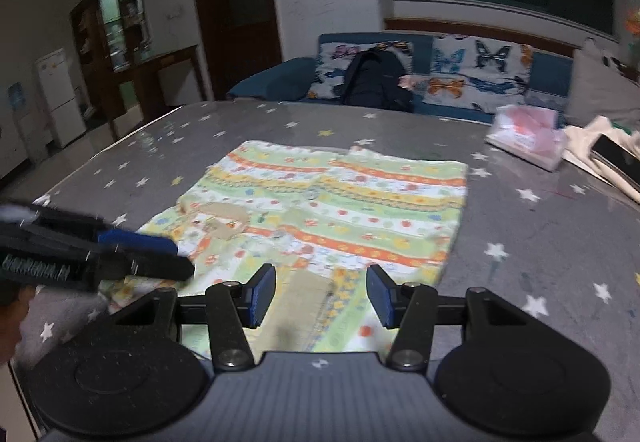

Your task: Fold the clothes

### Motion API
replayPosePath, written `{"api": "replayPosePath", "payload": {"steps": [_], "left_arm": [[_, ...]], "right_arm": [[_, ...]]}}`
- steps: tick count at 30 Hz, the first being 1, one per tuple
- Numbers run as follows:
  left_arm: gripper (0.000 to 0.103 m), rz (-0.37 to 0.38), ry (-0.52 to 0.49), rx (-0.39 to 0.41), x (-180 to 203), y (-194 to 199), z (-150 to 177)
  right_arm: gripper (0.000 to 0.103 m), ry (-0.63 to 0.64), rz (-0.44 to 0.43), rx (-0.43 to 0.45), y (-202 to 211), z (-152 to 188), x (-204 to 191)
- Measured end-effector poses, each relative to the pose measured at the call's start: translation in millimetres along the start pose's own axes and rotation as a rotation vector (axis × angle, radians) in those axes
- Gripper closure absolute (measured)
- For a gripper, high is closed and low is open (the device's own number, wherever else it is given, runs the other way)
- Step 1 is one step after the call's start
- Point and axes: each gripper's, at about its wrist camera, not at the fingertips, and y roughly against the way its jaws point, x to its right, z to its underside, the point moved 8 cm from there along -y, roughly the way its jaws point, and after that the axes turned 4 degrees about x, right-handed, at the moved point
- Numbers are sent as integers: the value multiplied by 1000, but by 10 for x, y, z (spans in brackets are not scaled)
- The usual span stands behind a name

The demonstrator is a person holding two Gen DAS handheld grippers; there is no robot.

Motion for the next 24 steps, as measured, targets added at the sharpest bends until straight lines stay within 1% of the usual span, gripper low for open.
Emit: {"api": "replayPosePath", "payload": {"steps": [2,6,10,12,13,15,17,20,24], "left_arm": [[64,-38,26,-3,-210,-22,-32],[75,-111,64,-18,-578,-96,-49],[77,-156,95,-36,-843,-166,9],[83,-169,113,-42,-942,-194,49],[83,-164,120,-38,-969,-190,57],[83,-166,112,-35,-963,-150,48],[82,-159,82,-23,-892,-85,26],[82,-113,25,-17,-668,20,29],[82,-69,-76,-35,-333,65,152]], "right_arm": [[55,21,-25,-16,-88,10,-89],[56,37,-59,-57,-287,53,-222],[58,60,-70,-89,-422,121,-306],[58,79,-58,-114,-490,178,-310],[59,88,-53,-126,-522,205,-313],[59,100,-48,-138,-532,236,-310],[59,116,-48,-131,-476,216,-328],[59,141,-61,-116,-354,178,-380],[59,184,-74,-119,-267,233,-472]]}}
